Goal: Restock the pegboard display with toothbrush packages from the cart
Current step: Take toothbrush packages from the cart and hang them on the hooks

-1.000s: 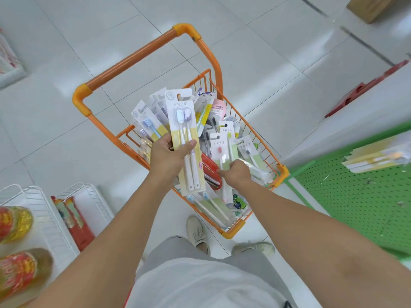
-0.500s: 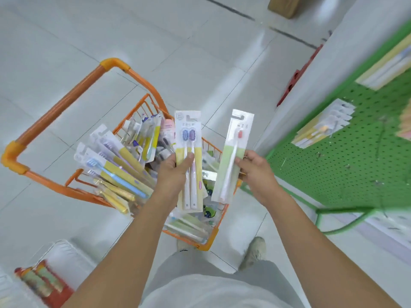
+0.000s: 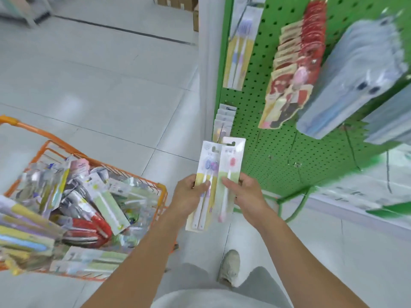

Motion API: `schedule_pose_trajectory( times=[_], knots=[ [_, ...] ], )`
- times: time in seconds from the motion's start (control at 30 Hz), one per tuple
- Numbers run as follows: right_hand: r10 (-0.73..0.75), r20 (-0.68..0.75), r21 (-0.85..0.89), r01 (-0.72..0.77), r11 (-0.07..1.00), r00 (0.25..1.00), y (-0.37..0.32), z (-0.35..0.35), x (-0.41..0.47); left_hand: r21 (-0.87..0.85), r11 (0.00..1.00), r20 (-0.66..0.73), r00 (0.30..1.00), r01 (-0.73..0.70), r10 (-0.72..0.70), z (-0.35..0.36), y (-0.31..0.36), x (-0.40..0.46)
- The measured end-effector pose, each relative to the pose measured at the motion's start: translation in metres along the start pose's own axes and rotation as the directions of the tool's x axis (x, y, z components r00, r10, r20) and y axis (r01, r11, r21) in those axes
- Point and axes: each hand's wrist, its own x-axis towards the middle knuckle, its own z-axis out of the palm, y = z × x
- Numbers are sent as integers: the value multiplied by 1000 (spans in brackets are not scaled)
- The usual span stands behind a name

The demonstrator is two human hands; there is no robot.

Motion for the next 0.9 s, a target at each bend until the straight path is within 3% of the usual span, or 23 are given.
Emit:
schedule_pose_trajectory(
  times=[0.2, 0.3, 0.5, 0.73, 0.9],
  knots=[
    [-16, -155, -122, -3, 993, 988, 10, -38, 9, 172, 985, -58, 998, 4, 6, 21, -2, 17],
    [-15, -150, -136, -5, 991, 989, 13, -44, 19, 240, 971, -52, 998, -9, 22, 17, -2, 37],
    [-15, -202, -174, -21, 984, 979, 17, -49, 24, 229, 972, 6, 999, 50, -53, 17, -6, 73],
    [-20, -262, -161, -23, 987, 965, 20, -58, 22, 215, 976, 92, 995, 26, -47, 21, -11, 101],
    [-1, -328, -174, -59, 983, 945, 25, -62, 22, 234, 971, 86, 994, 52, -74, 21, -14, 120]
  ],
)
